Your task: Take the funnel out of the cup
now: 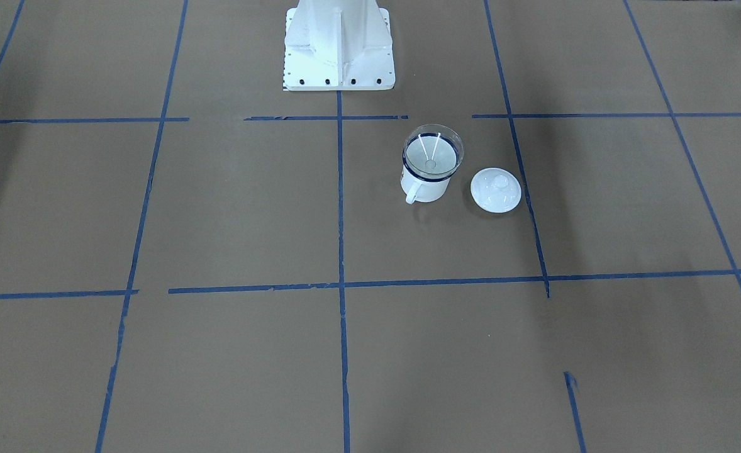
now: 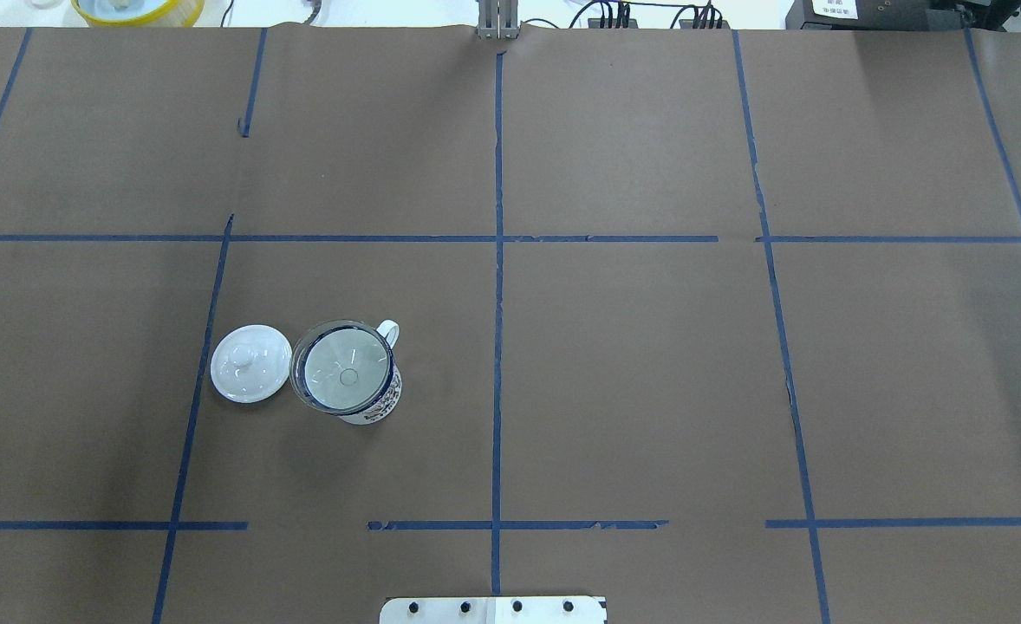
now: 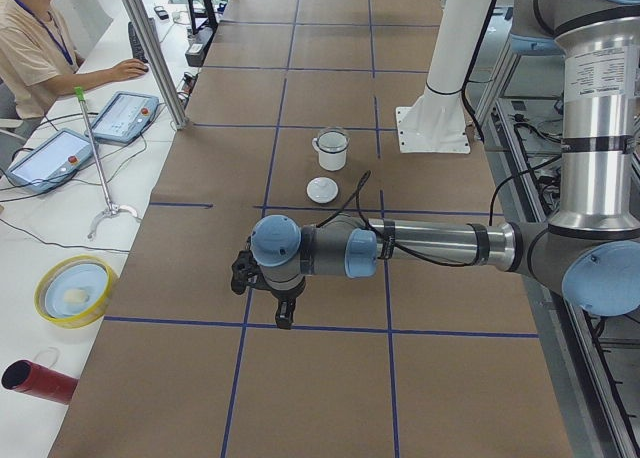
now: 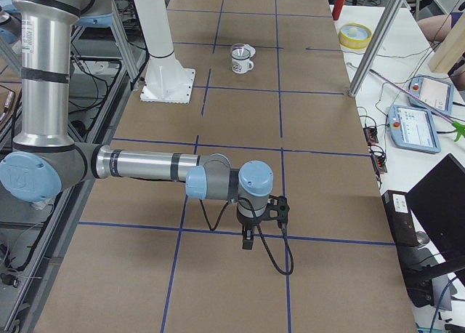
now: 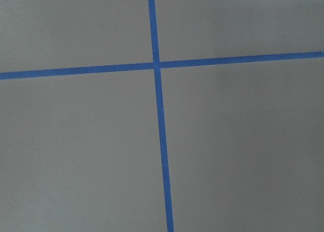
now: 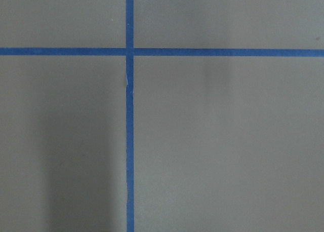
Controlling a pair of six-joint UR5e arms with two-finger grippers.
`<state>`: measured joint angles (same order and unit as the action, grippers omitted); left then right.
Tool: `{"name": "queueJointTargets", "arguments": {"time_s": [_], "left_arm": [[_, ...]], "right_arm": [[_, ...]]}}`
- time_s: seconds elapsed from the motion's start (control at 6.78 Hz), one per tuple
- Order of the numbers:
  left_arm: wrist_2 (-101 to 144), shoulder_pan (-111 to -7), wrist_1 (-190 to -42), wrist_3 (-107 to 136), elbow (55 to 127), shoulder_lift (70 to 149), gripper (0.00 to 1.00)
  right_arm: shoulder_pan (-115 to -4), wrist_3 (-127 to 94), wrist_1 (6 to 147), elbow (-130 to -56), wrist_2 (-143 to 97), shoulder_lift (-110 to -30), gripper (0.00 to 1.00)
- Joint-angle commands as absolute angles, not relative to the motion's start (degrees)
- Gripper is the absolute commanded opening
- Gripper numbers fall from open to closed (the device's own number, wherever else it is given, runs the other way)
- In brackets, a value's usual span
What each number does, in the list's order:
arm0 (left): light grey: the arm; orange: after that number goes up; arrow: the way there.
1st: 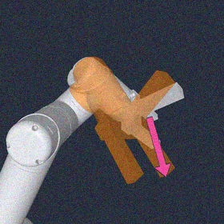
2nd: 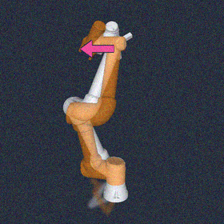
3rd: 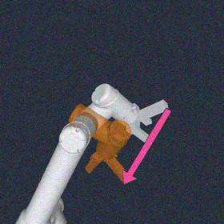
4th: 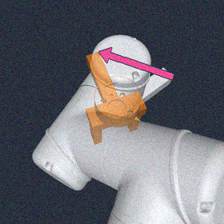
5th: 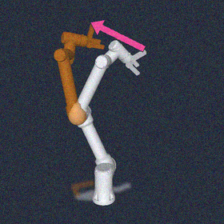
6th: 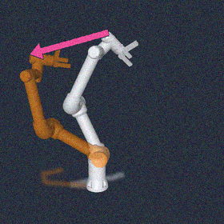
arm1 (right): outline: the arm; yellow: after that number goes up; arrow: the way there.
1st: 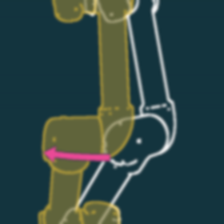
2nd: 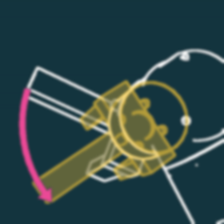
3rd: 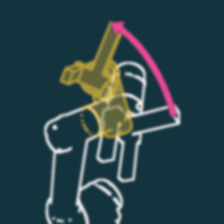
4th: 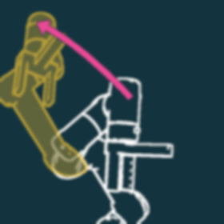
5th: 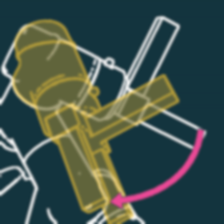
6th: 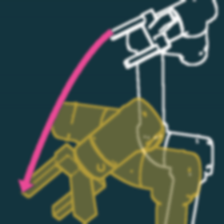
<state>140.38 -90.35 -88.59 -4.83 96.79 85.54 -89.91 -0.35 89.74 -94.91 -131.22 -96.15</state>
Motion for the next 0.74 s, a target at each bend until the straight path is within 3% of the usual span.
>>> {"name": "queueJointTargets", "arguments": {"time_s": [0.0,0.44,0.59], "left_arm": [[140.4,-90.4,-88.4,-4.7,96.6,85.5,1.0],[139.8,-90.4,-88.9,-1.8,97.2,85.4,1.0],[137.8,-91.0,-89.0,-1.1,100.3,83.7,1.0]], "right_arm": [[-89.9,-0.4,89.7,-94.8,-131.2,-96.2,1.0],[-89.9,-0.4,89.7,-94.9,-131.2,-96.2,1.0],[-89.9,-0.4,89.7,-94.9,-131.2,-96.2,1.0]]}}
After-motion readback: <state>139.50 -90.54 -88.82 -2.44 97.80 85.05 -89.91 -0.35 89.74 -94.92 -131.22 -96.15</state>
